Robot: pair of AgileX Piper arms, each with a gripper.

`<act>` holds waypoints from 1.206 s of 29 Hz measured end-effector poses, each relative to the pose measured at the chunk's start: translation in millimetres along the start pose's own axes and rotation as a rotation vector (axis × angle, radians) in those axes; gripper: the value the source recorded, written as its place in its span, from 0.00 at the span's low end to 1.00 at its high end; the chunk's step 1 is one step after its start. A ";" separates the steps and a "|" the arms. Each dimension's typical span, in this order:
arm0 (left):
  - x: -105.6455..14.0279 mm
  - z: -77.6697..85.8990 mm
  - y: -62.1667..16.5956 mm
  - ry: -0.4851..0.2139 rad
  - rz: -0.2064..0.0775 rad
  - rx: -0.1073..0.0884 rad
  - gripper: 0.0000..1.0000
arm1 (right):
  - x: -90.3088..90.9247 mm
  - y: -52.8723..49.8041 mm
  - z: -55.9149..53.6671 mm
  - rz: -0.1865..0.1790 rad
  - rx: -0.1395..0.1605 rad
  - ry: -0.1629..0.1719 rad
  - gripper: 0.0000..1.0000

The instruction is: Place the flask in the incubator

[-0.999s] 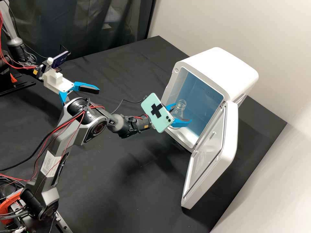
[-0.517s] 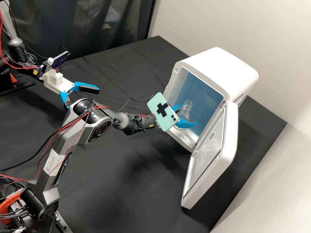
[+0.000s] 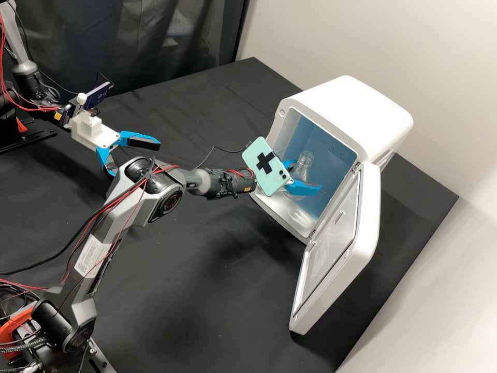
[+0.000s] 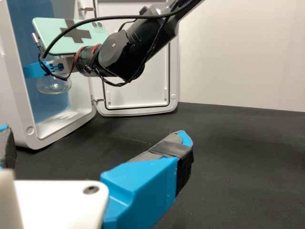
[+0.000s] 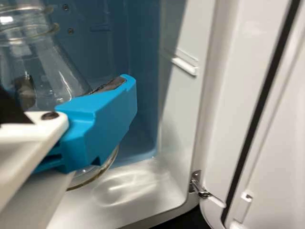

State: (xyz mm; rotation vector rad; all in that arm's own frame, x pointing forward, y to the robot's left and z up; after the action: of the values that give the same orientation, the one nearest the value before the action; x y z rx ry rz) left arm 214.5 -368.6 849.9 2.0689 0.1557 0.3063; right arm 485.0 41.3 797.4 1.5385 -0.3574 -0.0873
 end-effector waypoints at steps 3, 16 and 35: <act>1.6 -0.5 1.7 0.009 0.010 -0.003 1.00 | 1.2 -7.0 -5.7 -0.030 -0.023 0.006 0.00; 2.8 2.5 -0.5 0.004 0.003 -0.005 1.00 | -2.8 -33.5 -12.8 -0.058 -0.053 -0.024 0.00; 3.6 6.2 -1.0 -0.005 0.003 -0.009 1.00 | 5.2 -54.4 3.6 -0.076 -0.092 -0.067 0.00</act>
State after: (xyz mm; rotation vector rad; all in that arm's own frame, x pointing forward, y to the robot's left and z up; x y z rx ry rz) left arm 219.8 -372.5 846.7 2.0607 0.1477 0.3038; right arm 498.0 34.2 744.7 1.4609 -0.3431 -0.2125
